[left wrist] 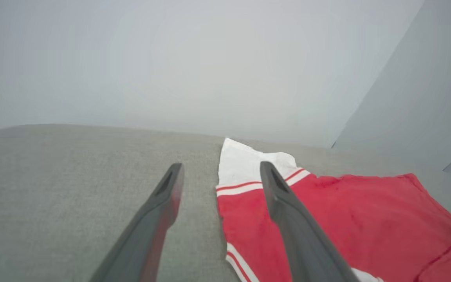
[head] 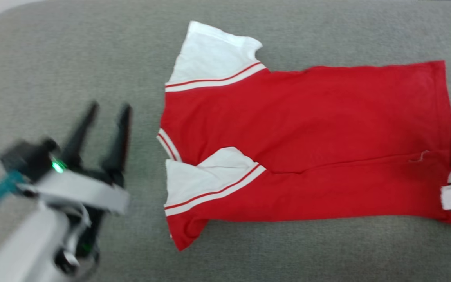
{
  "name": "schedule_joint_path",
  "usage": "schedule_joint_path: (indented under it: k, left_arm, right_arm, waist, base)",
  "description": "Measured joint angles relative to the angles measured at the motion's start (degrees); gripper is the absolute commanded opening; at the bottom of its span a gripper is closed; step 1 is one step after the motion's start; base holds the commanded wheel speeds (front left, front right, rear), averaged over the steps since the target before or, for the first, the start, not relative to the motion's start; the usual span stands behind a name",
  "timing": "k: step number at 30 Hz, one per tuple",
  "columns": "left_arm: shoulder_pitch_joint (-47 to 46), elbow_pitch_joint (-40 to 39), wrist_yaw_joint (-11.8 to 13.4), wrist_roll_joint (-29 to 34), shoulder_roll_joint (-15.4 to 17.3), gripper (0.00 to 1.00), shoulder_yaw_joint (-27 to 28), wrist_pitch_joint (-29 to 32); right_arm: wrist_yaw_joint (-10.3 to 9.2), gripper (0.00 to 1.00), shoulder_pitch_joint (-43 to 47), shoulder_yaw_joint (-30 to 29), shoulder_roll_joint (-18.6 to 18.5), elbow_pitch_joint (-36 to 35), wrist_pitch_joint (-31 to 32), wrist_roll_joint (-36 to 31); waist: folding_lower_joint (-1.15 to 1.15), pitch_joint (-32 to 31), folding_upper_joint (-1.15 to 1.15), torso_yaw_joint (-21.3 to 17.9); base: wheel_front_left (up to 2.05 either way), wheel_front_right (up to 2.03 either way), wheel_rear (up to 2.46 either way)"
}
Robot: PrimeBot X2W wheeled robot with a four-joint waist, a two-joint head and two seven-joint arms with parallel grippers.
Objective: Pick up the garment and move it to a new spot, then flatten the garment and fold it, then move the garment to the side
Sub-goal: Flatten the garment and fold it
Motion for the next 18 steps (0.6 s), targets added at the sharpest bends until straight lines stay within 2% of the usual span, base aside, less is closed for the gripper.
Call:
schedule_joint_path:
  k: [4,10,14,18]
  left_arm:
    - [-7.36,3.81,-3.11,0.7,2.13,1.0,1.24,1.45]
    - [-23.8,15.32,-8.82,1.05,4.14,1.0,0.93,8.68]
    - [-32.9,25.14,-12.52,2.63,4.02,1.0,-1.98,14.85]
    - [-41.92,34.31,-15.04,3.03,3.22,1.0,-4.56,22.04]
  right_arm:
    - [0.0,1.0,-1.07,2.78,1.29,1.65,-4.13,-1.55]
    - [0.0,1.0,-2.57,7.47,2.02,4.46,-8.32,-2.15]
    - [0.0,1.0,-2.83,9.76,2.52,5.86,-9.79,-2.44]
    - [0.0,1.0,-3.03,11.65,2.54,6.04,-10.69,-2.44]
  waist:
    - [0.0,0.96,0.0,-2.04]
    - [0.0,3.02,0.0,-5.9]
    - [0.0,4.44,0.0,-8.68]
    - [0.0,6.21,0.0,-10.96]
  base:
    - [0.0,0.0,0.0]
    - [0.0,0.0,0.0]
    - [0.0,0.0,0.0]
    - [0.0,0.0,0.0]
